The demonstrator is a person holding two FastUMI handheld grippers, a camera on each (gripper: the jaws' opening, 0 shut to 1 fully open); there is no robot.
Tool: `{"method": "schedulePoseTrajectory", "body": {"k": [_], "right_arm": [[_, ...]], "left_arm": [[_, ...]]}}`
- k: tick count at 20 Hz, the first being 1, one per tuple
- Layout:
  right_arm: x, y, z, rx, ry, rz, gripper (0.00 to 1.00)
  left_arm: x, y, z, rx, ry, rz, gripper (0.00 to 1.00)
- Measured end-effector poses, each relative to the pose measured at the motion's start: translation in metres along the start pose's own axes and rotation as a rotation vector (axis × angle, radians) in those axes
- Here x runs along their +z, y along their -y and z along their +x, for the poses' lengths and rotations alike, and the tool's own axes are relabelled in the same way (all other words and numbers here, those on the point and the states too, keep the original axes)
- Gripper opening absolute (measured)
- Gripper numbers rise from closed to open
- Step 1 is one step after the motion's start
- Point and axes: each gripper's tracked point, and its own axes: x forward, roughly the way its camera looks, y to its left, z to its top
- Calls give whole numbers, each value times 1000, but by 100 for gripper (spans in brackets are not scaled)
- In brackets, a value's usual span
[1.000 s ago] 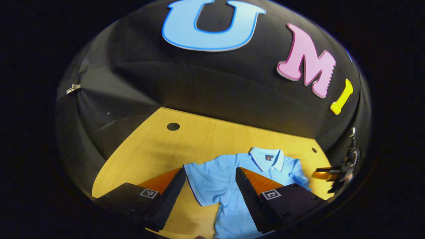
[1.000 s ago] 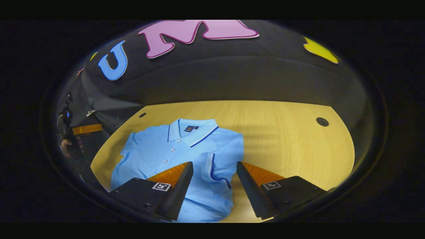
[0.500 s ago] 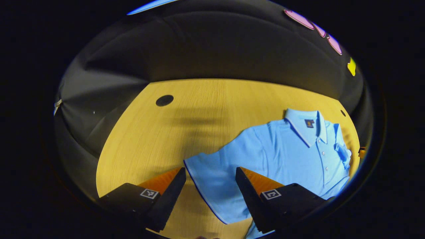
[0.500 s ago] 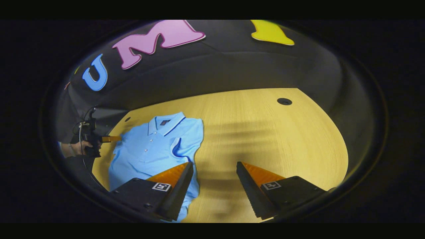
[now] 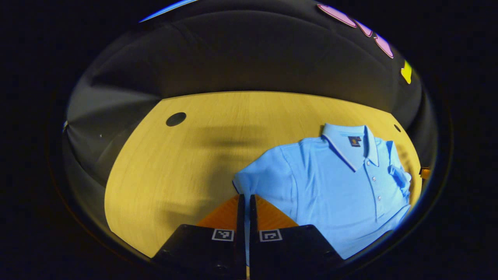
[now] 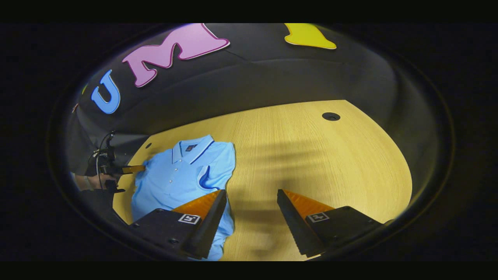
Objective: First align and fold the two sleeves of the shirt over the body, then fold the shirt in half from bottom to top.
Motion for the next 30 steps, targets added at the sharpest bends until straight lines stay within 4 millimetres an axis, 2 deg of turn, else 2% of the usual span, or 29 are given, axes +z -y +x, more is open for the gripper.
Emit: {"method": "schedulePoseTrajectory", "body": {"k": [2,3,6,8,9,10,12,13,14,15,17,18,21,24,25,27,28,30], "right_arm": [[3,1,-3,-2,9,-5,84],[5,3,-5,-4,17,-9,84],[5,8,-11,-13,23,-8,84],[7,10,-14,-14,29,-10,84],[8,9,-16,-13,33,-9,84],[9,7,-17,-10,37,-9,84],[9,2,-19,-3,44,-20,84],[8,0,-21,0,45,-33,84],[8,-2,-23,2,50,-52,84],[7,-5,-24,9,51,-67,84],[4,-11,-30,24,49,-93,84],[3,-14,-34,32,49,-110,83],[-1,-28,-46,69,50,-155,84],[-6,-49,-64,119,55,-189,84],[-9,-58,-73,133,54,-196,87],[-17,-72,-92,141,47,-212,88],[-26,-77,-101,138,37,-213,80],[-52,-90,-119,140,2,-203,86]], "left_arm": [[-3,17,-10,-59,-31,-16,9],[2,23,-16,-76,-17,1,9],[29,62,-53,-175,65,61,9],[37,87,-73,-237,94,101,8],[38,98,-76,-260,101,119,8],[36,108,-75,-273,96,134,8],[18,115,-57,-260,39,135,9],[1,113,-47,-227,-32,134,15],[-18,113,-38,-209,-110,136,10],[-35,113,-28,-195,-163,135,35],[-39,115,-30,-174,-180,128,85],[-32,115,-33,-167,-153,120,87],[-16,112,-64,-155,-78,103,92],[-7,104,-116,-148,2,101,96],[-9,100,-136,-146,27,90,97],[-23,96,-178,-162,60,57,97],[-37,93,-197,-171,68,44,97],[-83,85,-223,-186,27,35,97]]}}
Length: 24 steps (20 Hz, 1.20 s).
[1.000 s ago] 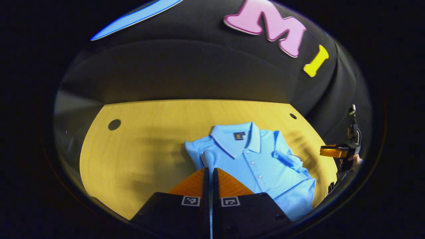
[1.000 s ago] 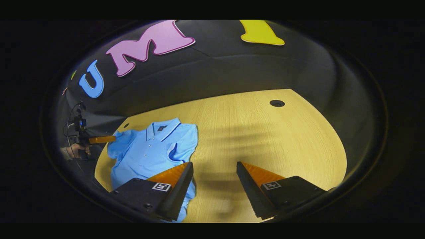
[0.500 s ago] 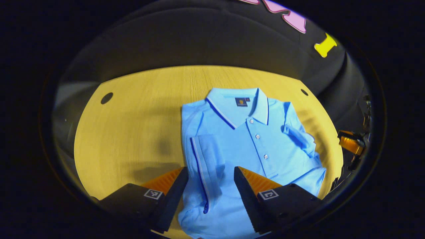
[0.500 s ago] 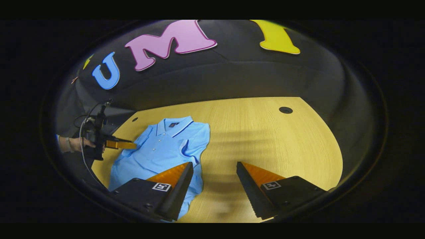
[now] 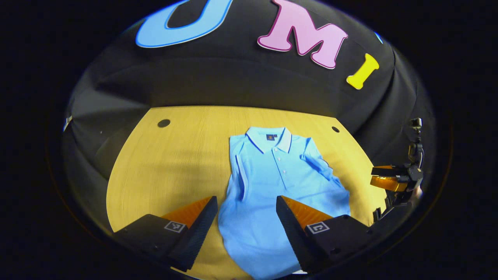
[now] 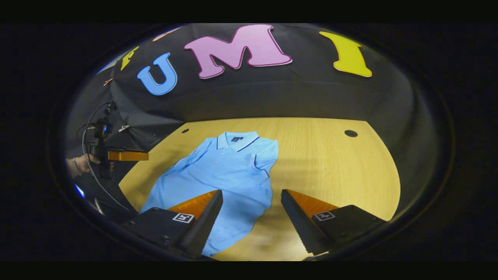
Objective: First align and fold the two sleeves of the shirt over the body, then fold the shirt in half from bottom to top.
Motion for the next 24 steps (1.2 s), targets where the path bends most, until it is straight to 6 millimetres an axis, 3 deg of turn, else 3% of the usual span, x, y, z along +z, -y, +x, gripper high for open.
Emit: {"method": "schedulePoseTrajectory", "body": {"k": [1,4,7,13,15,21,23,24], "right_arm": [[-13,-8,-5,0,-21,10,96],[-67,-36,-19,31,-117,106,98],[-118,-60,-31,83,-217,240,98],[-192,-58,-48,19,-324,287,98],[-205,-60,-46,16,-360,314,98],[-205,-91,-34,103,-397,475,98],[-205,-96,-31,108,-408,491,100],[-207,-98,-30,110,-415,498,98]], "left_arm": [[-31,2,-10,-11,-40,2,97],[-116,4,-23,-19,-176,-7,97],[-160,17,-28,-56,-204,-28,97],[-212,25,-23,-86,-287,-84,97],[-222,27,-21,-96,-320,-120,98],[-217,31,-19,-126,-321,-222,96],[-219,34,-21,-138,-343,-222,89],[-220,35,-21,-141,-354,-215,93]]}}
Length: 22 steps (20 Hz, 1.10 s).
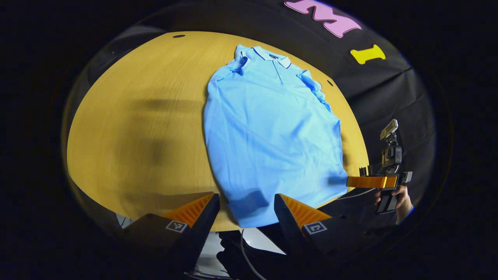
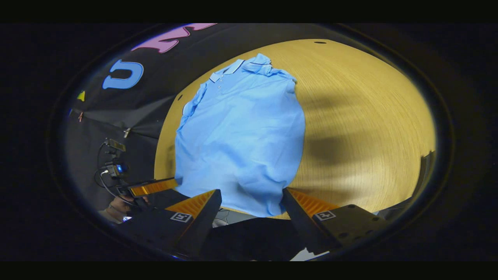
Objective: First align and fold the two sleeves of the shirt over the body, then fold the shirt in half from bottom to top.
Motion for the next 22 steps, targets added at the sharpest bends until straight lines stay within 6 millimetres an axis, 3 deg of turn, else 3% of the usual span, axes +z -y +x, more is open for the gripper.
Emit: {"method": "schedulePoseTrajectory", "body": {"k": [4,6,8,9,10,11,12,13,14,16,19,20,22], "right_arm": [[-7,-5,5,7,-39,-5,95],[-8,-7,7,8,-48,0,95],[-10,-7,10,9,-54,3,95],[-9,-2,12,-3,-51,0,81],[-11,-2,13,1,-54,4,92],[-13,0,15,-2,-61,5,73],[-17,6,20,-19,-72,-9,67],[-18,9,18,-17,-63,-16,29],[-16,7,20,2,-62,8,9],[-10,7,20,9,-36,2,18],[12,-1,16,44,41,0,5],[19,-5,12,68,57,-1,10],[33,-14,4,101,88,-22,2]], "left_arm": [[-6,1,5,23,-54,41,80],[-6,4,8,22,-68,5,67],[-6,11,13,-15,-83,-47,62],[-10,15,12,-36,-92,-80,58],[-12,19,15,-57,-103,-116,42],[-13,20,17,-67,-107,-146,37],[-8,24,20,-100,-87,-169,24],[-6,28,23,-113,-62,-166,18],[-3,27,21,-116,-52,-148,10],[4,22,22,-86,-26,-86,6],[16,26,10,-94,14,-2,6],[23,29,4,-108,35,16,6],[42,34,-7,-127,84,55,6]]}}
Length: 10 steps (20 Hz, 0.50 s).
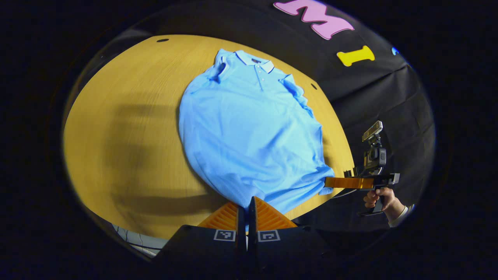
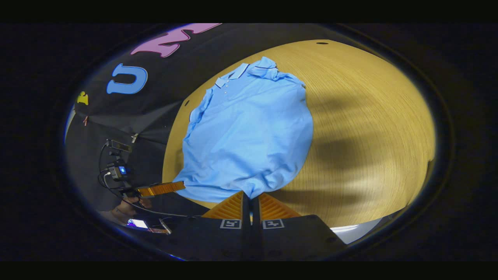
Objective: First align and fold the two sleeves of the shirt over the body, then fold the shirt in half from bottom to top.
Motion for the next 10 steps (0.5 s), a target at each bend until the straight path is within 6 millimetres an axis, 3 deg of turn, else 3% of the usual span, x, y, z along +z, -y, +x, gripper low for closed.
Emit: {"method": "schedulePoseTrajectory", "body": {"k": [4,5,6,10], "right_arm": [[41,-31,-17,83,92,-49,5],[56,-39,-21,99,119,-65,0],[71,-47,-26,113,144,-86,5],[146,-76,-44,116,258,-219,5]], "left_arm": [[50,15,-24,-37,102,53,6],[62,21,-29,-49,122,63,6],[75,27,-35,-54,144,78,6],[143,46,-50,-63,254,162,6]]}}
